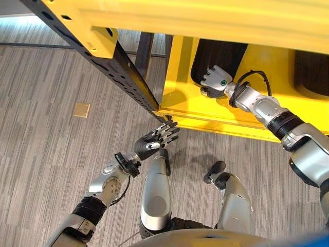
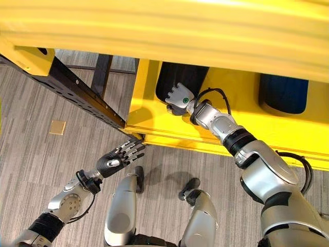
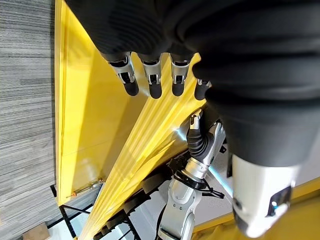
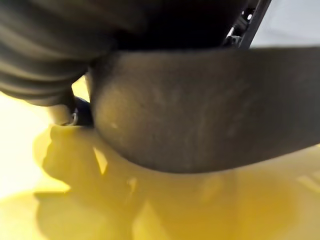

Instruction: Move parts from the plastic box to the shelf.

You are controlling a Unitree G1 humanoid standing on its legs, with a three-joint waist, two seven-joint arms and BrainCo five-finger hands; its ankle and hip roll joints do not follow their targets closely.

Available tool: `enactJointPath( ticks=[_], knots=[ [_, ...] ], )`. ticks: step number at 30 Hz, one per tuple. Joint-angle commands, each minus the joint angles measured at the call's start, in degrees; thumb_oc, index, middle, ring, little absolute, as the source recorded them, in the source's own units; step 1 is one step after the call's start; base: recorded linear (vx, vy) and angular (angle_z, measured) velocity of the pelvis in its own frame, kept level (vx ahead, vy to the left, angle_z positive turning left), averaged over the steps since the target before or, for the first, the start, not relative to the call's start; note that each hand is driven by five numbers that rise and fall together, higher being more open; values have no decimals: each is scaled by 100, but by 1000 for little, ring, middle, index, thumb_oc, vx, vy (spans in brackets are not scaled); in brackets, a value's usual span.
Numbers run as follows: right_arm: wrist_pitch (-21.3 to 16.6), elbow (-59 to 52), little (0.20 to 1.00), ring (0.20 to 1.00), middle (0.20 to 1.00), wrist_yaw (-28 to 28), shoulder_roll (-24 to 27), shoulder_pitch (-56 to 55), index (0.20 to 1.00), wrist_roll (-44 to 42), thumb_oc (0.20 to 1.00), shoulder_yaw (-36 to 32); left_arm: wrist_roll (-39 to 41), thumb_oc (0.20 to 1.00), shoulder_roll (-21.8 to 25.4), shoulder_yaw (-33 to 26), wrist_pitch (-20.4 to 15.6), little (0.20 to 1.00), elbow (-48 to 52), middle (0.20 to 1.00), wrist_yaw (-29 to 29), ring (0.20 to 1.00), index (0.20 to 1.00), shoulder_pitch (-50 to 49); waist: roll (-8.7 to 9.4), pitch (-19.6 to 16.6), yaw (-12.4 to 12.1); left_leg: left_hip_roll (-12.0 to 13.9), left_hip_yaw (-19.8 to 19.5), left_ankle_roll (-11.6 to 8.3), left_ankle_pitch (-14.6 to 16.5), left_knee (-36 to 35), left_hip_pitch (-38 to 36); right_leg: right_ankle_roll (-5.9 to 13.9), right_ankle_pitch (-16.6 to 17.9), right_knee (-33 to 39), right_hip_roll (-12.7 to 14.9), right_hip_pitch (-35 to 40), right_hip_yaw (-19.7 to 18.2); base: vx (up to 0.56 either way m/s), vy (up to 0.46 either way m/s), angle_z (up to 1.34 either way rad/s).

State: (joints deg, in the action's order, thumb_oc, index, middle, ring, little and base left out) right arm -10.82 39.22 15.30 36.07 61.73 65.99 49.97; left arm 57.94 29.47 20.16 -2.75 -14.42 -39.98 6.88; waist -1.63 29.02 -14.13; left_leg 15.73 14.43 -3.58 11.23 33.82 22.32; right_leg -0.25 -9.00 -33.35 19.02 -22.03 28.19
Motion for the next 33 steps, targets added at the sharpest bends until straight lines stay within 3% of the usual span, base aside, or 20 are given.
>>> enactJointPath(
  ticks=[1,33],
  knots=[
    [-60,239,200,200,200,-141,109,-85,200,265,200,302,75,1000,-22,96,-171,1000,477,1000,-172,1000,1000,-46,18,78,-257,256,204,97,-302,-203,63,857,-174,-704,641,33,30,-9,-43,1],
    [-30,454,200,200,200,91,289,454,200,1295,200,525,188,1000,-20,205,-323,1000,552,1000,-145,1000,1000,-124,-55,78,-263,490,-41,77,-1,476,537,783,-465,-1471,813,-549,-182,-1,-3,0]
  ],
)
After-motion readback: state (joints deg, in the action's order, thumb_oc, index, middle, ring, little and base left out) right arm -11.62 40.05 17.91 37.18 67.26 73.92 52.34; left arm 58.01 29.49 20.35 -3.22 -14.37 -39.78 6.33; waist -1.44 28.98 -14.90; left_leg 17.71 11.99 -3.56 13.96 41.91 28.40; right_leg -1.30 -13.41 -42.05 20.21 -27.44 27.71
